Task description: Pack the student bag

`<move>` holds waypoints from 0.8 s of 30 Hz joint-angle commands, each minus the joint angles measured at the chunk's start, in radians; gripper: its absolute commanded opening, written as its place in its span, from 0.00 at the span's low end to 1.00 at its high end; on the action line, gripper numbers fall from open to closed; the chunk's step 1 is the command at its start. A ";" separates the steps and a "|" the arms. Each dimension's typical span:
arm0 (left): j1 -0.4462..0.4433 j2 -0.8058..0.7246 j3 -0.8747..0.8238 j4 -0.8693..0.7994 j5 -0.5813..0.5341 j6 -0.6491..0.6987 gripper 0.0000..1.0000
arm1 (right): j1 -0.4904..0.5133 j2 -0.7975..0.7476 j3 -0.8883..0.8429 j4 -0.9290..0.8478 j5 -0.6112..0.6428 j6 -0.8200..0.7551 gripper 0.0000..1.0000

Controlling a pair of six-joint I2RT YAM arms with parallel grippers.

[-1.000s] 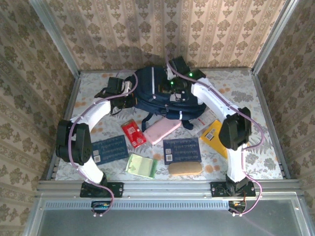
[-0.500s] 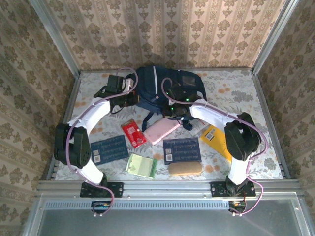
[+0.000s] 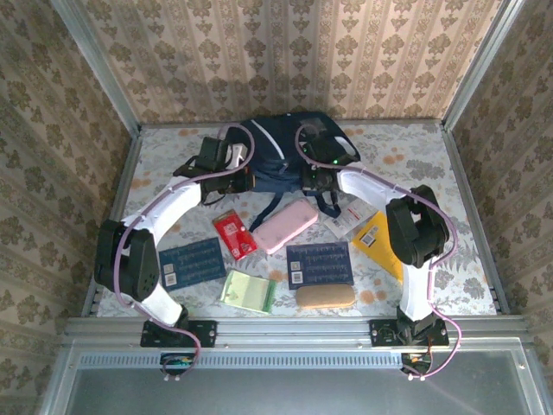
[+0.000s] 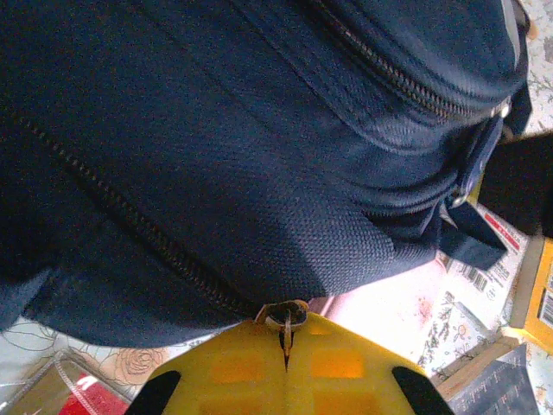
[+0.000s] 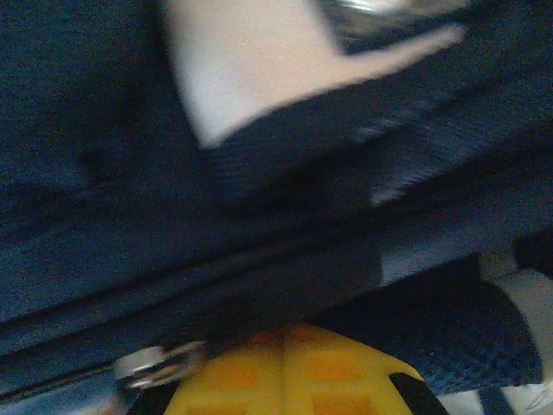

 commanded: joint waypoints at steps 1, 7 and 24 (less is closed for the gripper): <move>-0.026 -0.021 0.017 0.010 -0.007 0.029 0.00 | -0.078 0.023 0.078 0.025 0.016 0.028 0.01; -0.075 0.033 0.063 0.020 -0.008 0.016 0.00 | -0.085 -0.087 0.021 0.065 -0.253 0.191 0.25; -0.126 0.068 0.127 0.029 -0.006 -0.002 0.00 | 0.002 -0.298 -0.417 0.667 -0.471 1.084 0.65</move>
